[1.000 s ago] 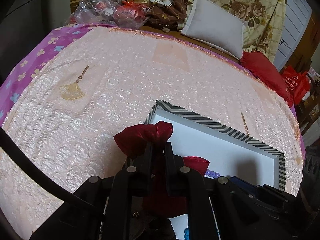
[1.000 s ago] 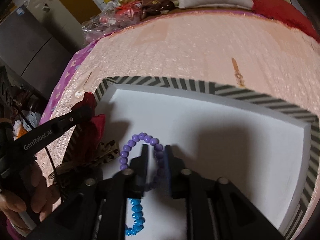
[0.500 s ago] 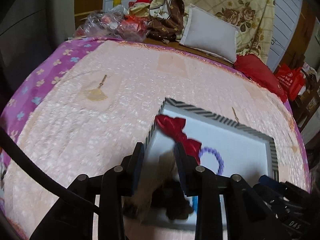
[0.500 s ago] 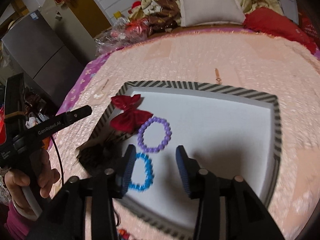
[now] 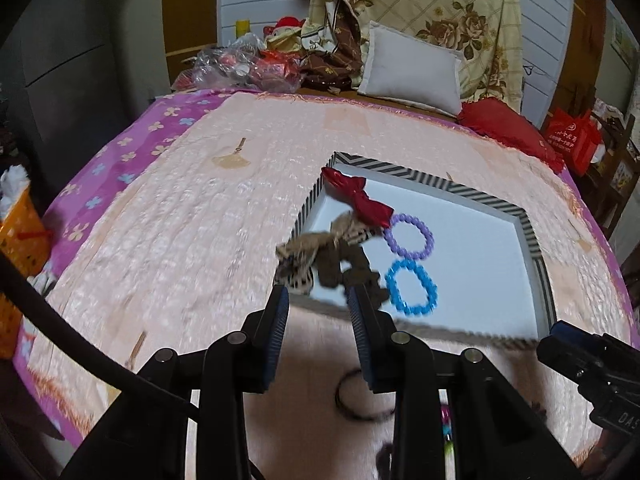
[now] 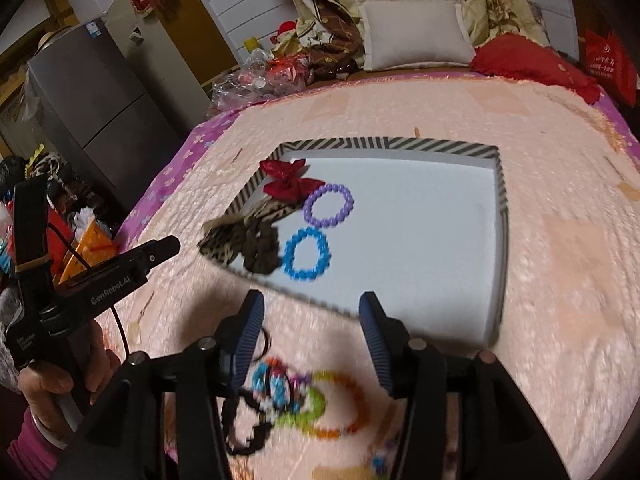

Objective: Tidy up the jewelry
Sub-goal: 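Withdraw both tools from the box toward the remaining jewelry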

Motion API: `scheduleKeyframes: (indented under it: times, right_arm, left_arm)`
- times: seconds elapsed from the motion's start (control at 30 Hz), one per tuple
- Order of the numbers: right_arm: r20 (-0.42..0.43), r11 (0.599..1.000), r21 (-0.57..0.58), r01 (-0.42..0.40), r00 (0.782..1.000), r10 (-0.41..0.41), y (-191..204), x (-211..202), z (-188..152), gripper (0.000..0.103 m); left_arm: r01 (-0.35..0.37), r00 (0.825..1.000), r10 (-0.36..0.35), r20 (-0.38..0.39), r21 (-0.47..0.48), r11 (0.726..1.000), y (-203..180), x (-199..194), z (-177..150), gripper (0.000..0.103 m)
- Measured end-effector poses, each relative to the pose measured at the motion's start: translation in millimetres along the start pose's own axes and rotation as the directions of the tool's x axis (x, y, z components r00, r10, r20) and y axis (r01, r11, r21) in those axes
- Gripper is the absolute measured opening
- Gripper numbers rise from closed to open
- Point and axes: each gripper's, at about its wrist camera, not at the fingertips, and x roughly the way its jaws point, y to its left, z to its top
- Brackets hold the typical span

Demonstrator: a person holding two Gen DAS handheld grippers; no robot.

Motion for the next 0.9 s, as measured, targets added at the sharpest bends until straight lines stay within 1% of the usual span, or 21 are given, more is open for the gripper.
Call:
scheduleKeyframes:
  times: [0.13,0.2,0.33,0.5,0.67,0.9]
  right_arm:
    - [0.006,1.000,-0.003,-0.007,1.000,0.007,4.3,-17.1,-20.6,0.055]
    - [0.012,1.000,0.008,-0.013,1.000,0.013,4.7,-25.7,-32.3,0.058]
    - [0.020,1.000,0.001,-0.015,1.000,0.015,6.9,-34.0,-47.6,0.058]
    - [0.049,1.000,-0.022,0.008,0.999,-0.007,7.8,-43.7,-63.0,0.059]
    - [0.081,0.994,-0.087,0.068,0.995,-0.061,12.9,-50.8,-73.1,0.059]
    - [0.092,0.989,-0.117,0.092,0.992,-0.082,11.8,-56.9,-79.7,0.059]
  left_arm:
    - [-0.001,1.000,0.001,0.026,0.009,1.000,-4.2,-21.9,-19.4,0.028]
    - [-0.006,0.999,0.005,0.033,0.014,1.000,-5.7,-29.3,-27.5,0.028]
    - [-0.004,0.999,0.004,0.045,0.011,1.000,-8.9,-42.9,-46.0,0.028]
    - [-0.004,0.999,0.004,0.043,0.015,1.000,-14.2,-50.7,-64.6,0.028]
    - [-0.008,0.999,0.007,0.041,0.024,1.000,-19.0,-54.8,-76.0,0.028]
    - [-0.030,0.998,0.028,0.051,0.044,0.999,-25.3,-57.5,-87.2,0.028]
